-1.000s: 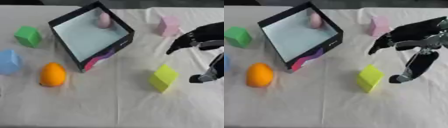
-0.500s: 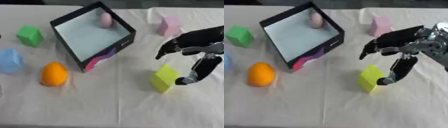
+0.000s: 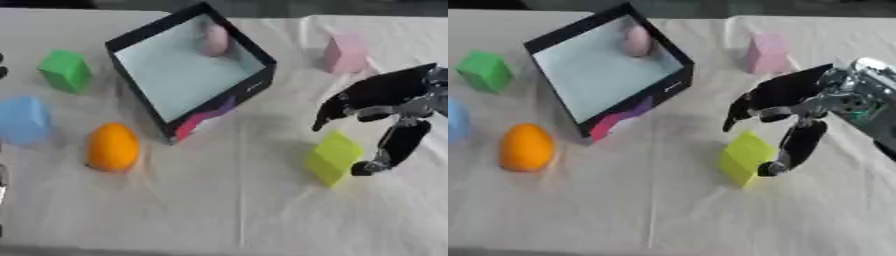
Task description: Pick up objects on the table and place them in the box.
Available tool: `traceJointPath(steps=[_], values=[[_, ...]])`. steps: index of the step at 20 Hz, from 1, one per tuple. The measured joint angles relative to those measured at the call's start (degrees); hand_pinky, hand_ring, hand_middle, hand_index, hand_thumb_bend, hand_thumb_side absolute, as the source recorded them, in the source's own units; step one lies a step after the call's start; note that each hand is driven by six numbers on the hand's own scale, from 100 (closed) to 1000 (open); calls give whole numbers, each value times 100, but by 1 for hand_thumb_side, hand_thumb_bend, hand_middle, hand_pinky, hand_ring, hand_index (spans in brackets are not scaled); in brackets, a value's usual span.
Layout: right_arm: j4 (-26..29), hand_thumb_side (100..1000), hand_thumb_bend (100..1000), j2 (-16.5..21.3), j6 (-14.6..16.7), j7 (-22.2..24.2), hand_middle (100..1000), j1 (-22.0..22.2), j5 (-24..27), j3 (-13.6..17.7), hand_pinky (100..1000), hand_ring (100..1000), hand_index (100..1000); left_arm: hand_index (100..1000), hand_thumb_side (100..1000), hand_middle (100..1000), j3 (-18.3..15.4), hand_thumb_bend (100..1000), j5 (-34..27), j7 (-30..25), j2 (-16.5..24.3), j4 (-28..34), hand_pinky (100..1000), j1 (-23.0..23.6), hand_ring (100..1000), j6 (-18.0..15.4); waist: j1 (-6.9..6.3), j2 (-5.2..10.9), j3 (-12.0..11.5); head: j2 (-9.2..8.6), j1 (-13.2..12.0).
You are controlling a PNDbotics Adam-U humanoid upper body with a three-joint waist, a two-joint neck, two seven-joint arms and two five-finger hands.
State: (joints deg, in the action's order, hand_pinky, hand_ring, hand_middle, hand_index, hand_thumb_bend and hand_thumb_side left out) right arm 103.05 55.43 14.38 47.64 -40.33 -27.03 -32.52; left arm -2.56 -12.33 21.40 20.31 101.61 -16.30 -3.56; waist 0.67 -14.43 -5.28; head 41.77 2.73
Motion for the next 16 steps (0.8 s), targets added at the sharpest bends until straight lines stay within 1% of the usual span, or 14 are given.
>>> traceJointPath(steps=[4, 9, 13, 16], values=[[-32, 345, 453, -17, 59, 103, 829, 0, 30, 0, 873, 850, 899, 808, 719, 797, 0, 159, -1, -1, 0, 0, 822, 0, 775, 1, 0, 0, 11, 2, -7], [-77, 362, 460, -27, 60, 177, 826, 1, 67, -1, 870, 844, 900, 808, 721, 798, 4, 158, -7, -5, 0, 0, 822, 0, 776, 3, 0, 0, 11, 2, -6], [-191, 363, 459, -149, 64, 154, 817, 7, 36, -52, 862, 829, 898, 808, 722, 798, 29, 158, -15, -16, 0, 0, 822, -18, 777, 9, 0, 0, -11, 1, -1], [-329, 364, 457, -261, 84, 86, 807, 41, -97, -103, 856, 818, 889, 807, 722, 798, 30, 157, -23, -18, 0, 0, 822, -37, 777, 9, 0, 0, -24, 0, 12]])
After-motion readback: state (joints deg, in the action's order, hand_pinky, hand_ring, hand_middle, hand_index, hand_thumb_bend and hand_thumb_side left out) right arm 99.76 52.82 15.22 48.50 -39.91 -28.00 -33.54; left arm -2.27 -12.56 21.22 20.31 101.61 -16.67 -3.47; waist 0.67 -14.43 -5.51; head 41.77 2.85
